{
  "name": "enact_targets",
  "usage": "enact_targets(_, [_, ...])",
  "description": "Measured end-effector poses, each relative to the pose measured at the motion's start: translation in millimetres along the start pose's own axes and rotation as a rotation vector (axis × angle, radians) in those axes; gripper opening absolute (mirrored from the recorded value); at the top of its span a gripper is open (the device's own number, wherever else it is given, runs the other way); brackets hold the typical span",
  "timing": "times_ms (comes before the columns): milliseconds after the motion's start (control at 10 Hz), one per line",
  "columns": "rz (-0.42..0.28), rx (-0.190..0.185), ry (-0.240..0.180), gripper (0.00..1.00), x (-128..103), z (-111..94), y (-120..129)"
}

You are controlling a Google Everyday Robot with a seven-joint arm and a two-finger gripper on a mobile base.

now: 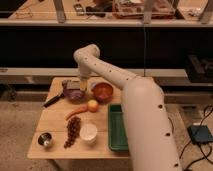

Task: Wipe purple bowl with eraser

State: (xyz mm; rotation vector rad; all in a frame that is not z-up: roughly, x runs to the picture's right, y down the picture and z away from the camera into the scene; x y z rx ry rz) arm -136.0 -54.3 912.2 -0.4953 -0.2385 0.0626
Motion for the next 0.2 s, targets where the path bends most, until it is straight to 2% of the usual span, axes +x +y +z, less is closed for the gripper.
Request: enact_targets(200, [0.008, 0.003, -0.011, 0.18, 5.1, 10.5, -11.7])
